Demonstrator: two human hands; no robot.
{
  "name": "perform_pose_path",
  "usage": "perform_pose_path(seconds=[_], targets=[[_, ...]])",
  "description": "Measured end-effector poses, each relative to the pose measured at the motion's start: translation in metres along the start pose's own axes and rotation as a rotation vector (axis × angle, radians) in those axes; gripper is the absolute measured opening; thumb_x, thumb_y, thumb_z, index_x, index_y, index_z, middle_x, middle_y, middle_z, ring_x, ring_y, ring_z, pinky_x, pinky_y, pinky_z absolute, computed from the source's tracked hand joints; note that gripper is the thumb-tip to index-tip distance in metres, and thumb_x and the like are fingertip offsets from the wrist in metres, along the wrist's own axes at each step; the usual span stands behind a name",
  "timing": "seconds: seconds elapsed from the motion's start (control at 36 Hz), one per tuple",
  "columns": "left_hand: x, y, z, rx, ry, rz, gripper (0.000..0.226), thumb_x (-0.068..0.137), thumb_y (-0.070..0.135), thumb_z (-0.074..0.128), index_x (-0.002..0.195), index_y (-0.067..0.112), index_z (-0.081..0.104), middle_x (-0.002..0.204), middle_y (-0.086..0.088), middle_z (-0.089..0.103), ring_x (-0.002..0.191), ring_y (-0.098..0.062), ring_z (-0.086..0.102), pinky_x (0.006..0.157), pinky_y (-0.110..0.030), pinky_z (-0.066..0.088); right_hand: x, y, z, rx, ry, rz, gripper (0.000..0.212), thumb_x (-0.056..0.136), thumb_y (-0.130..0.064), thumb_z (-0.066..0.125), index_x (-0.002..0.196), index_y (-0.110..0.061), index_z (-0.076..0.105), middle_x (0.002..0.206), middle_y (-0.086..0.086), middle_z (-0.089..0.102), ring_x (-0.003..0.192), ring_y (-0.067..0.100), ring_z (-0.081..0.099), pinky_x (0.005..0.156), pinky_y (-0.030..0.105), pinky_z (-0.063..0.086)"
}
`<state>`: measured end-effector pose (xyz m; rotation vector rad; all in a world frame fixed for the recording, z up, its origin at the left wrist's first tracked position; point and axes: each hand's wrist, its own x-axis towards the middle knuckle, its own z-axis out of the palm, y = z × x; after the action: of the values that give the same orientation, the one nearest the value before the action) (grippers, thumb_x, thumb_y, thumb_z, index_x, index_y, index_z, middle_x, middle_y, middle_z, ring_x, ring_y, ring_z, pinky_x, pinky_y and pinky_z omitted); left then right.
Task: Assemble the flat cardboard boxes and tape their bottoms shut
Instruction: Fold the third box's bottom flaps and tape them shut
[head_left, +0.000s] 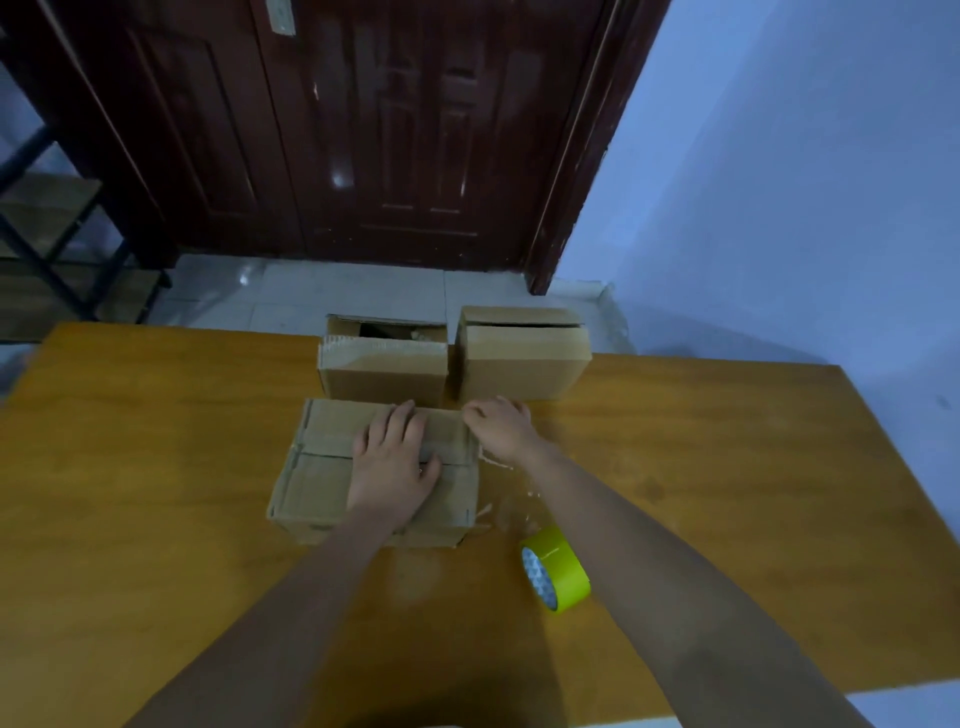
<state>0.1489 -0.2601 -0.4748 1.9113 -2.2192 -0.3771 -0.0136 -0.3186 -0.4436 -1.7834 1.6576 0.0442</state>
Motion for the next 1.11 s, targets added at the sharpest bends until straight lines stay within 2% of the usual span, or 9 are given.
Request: perform_pose_path(seconds=[0.06, 0.14, 0.28, 0.42, 0.56, 0.72, 0.81, 0.97, 1.11], targets=[[0.0, 0.0, 0.001, -0.018, 0.012, -0.002, 0.055, 0.092, 0.042, 0.044, 0.141, 0.018, 0.036, 0.151, -0.002, 0.029, 0.139, -0.023, 0.023, 0.11, -0.042, 0.021, -0.001, 0.001, -0.003, 0.014, -0.041, 0.041, 0.043, 0.102, -0.027, 0.018, 0.089, -0.018, 0.059, 0.109, 0.009, 0.055, 0.132, 0.029, 0.033, 0.112, 0.054, 0.017], [0.001, -0.002, 0.003, -0.024, 0.014, -0.005, 0.055, 0.091, 0.043, 0.044, 0.14, 0.019, 0.036, 0.15, -0.001, 0.03, 0.139, -0.022, 0.022, 0.111, -0.042, 0.023, -0.005, 0.008, -0.004, 0.172, 0.127, 0.052, 0.041, 0.102, -0.029, 0.021, 0.126, -0.024, 0.055, 0.135, 0.005, 0.051, 0.133, 0.027, 0.031, 0.111, 0.047, 0.018], [0.002, -0.003, 0.004, -0.025, 0.022, -0.01, 0.055, 0.09, 0.044, 0.044, 0.139, 0.02, 0.037, 0.149, 0.0, 0.031, 0.138, -0.021, 0.022, 0.112, -0.042, 0.023, -0.029, 0.023, 0.01, 0.379, 0.433, 0.016, 0.028, 0.096, -0.019, 0.041, 0.114, -0.024, 0.062, 0.116, -0.001, 0.059, 0.117, 0.024, 0.049, 0.101, 0.048, 0.039], [0.003, -0.002, 0.004, -0.037, 0.035, -0.013, 0.055, 0.089, 0.044, 0.046, 0.138, 0.02, 0.039, 0.148, -0.001, 0.033, 0.137, -0.022, 0.024, 0.111, -0.043, 0.023, -0.05, 0.027, 0.038, 0.252, 0.357, -0.022, 0.026, 0.093, -0.017, 0.048, 0.114, -0.023, 0.062, 0.117, -0.004, 0.06, 0.116, 0.02, 0.048, 0.098, 0.039, 0.04], [0.003, -0.003, 0.004, -0.025, 0.016, -0.016, 0.055, 0.091, 0.044, 0.044, 0.14, 0.02, 0.035, 0.15, 0.001, 0.028, 0.139, -0.022, 0.02, 0.111, -0.043, 0.021, -0.046, 0.018, 0.056, 0.291, 0.251, 0.035, 0.039, 0.088, -0.037, 0.044, 0.124, -0.027, 0.055, 0.124, -0.005, 0.057, 0.119, 0.018, 0.049, 0.098, 0.045, 0.045], [0.003, -0.002, 0.002, -0.031, 0.014, -0.016, 0.056, 0.092, 0.044, 0.043, 0.141, 0.02, 0.035, 0.151, 0.0, 0.027, 0.139, -0.022, 0.02, 0.112, -0.043, 0.02, -0.043, 0.008, 0.05, 0.257, 0.172, 0.078, 0.047, 0.095, -0.028, 0.044, 0.141, -0.022, 0.038, 0.134, 0.005, 0.043, 0.128, 0.027, 0.035, 0.104, 0.052, 0.034], [0.003, -0.002, 0.002, -0.021, 0.007, -0.022, 0.056, 0.092, 0.045, 0.042, 0.142, 0.021, 0.032, 0.152, 0.001, 0.025, 0.14, -0.021, 0.018, 0.112, -0.042, 0.019, -0.036, 0.01, 0.041, 0.163, 0.109, 0.087, 0.042, 0.096, -0.027, 0.039, 0.136, -0.018, 0.044, 0.132, 0.01, 0.045, 0.126, 0.031, 0.036, 0.105, 0.051, 0.032], [0.002, -0.001, 0.001, -0.03, 0.006, -0.024, 0.056, 0.092, 0.044, 0.043, 0.142, 0.022, 0.031, 0.152, 0.002, 0.025, 0.139, -0.021, 0.019, 0.111, -0.04, 0.018, -0.023, 0.019, 0.016, 0.03, 0.404, 0.132, 0.032, 0.089, -0.021, 0.053, 0.121, -0.015, 0.057, 0.122, 0.006, 0.054, 0.117, 0.028, 0.049, 0.096, 0.042, 0.042], [0.002, -0.002, 0.001, -0.019, 0.01, -0.023, 0.056, 0.092, 0.045, 0.041, 0.142, 0.022, 0.031, 0.152, 0.002, 0.025, 0.139, -0.021, 0.019, 0.112, -0.04, 0.017, -0.007, 0.015, 0.004, -0.171, 0.238, 0.04, 0.049, 0.094, -0.026, 0.052, 0.141, -0.022, 0.04, 0.143, 0.003, 0.039, 0.134, 0.028, 0.027, 0.107, 0.049, 0.027]])
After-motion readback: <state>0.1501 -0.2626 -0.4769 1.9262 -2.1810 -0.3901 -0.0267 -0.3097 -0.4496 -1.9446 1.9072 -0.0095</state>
